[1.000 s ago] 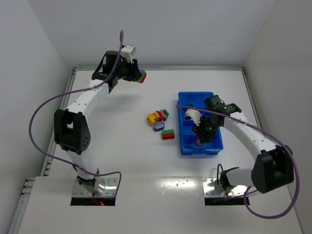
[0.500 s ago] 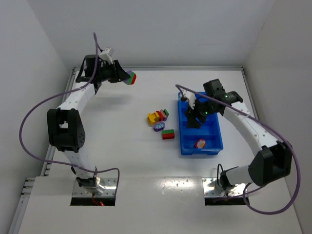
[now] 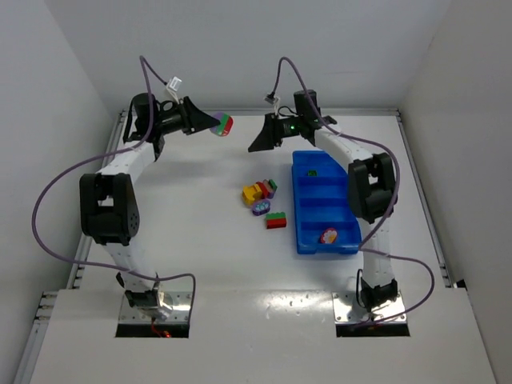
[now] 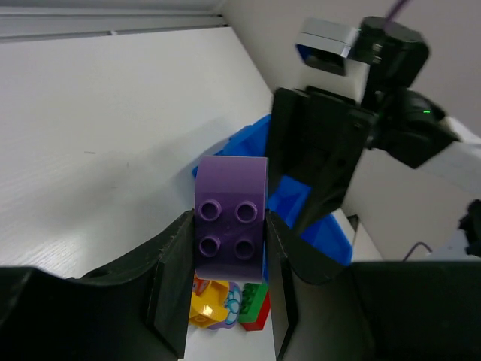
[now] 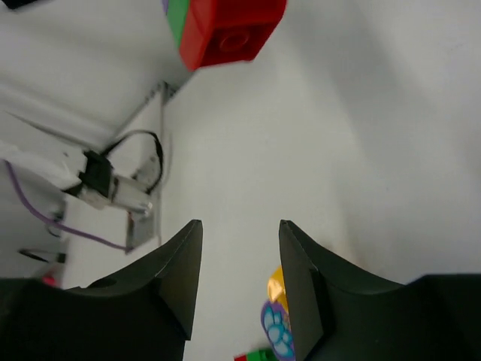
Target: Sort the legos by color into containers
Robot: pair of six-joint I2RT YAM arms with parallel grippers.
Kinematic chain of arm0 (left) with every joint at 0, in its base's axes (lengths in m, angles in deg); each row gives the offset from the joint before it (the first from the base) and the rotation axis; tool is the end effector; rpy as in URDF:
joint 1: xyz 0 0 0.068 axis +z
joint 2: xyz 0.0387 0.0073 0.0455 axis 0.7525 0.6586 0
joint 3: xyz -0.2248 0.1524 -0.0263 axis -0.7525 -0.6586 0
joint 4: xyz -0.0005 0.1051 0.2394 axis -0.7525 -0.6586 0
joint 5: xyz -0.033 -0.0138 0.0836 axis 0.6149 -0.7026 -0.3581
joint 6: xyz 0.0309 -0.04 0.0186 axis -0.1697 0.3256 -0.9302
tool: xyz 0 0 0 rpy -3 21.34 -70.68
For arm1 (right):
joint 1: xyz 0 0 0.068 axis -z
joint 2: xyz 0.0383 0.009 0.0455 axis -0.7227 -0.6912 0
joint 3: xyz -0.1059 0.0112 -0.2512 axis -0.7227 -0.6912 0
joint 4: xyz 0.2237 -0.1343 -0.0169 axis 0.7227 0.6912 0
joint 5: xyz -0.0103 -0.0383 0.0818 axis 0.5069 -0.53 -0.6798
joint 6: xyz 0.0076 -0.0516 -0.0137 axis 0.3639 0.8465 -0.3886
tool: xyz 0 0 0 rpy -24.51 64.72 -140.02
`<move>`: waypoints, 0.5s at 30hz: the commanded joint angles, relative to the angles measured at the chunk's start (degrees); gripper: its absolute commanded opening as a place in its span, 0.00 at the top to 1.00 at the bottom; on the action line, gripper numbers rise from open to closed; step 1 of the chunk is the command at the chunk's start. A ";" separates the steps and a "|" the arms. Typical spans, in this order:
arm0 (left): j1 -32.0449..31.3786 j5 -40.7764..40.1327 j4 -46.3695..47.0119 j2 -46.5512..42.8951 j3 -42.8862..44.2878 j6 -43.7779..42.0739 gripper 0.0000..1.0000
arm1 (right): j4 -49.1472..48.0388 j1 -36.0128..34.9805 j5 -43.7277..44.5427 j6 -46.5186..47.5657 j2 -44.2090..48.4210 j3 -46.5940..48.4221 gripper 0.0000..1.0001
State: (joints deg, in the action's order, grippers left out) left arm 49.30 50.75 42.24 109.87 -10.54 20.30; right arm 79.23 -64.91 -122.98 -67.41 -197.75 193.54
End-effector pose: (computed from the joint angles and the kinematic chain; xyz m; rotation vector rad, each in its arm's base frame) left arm 0.4243 -0.0257 0.3020 0.1181 1.8495 -1.3336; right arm 0.4592 0.1889 0.2400 -0.7526 2.0387 1.5576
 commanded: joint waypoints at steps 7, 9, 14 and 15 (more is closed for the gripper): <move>2.50 7.47 11.99 3.41 0.05 7.57 1.00 | -40.57 -0.44 -9.30 -41.25 -10.54 13.97 0.54; 3.02 7.47 12.60 4.03 0.05 7.57 1.00 | -41.79 -1.75 -8.69 -42.55 -11.06 13.99 0.53; 3.02 7.99 12.60 7.19 1.19 7.57 1.00 | -41.79 -3.60 -7.63 -43.17 -13.26 14.69 0.53; 3.02 8.00 12.60 7.20 1.80 7.57 1.00 | -41.79 -3.60 -7.63 -43.17 -13.27 15.21 0.53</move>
State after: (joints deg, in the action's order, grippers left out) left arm 51.64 56.91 51.16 116.12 -10.62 27.53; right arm 42.60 -66.94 -129.64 -107.38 -209.20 206.17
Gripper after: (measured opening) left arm 0.429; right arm 0.471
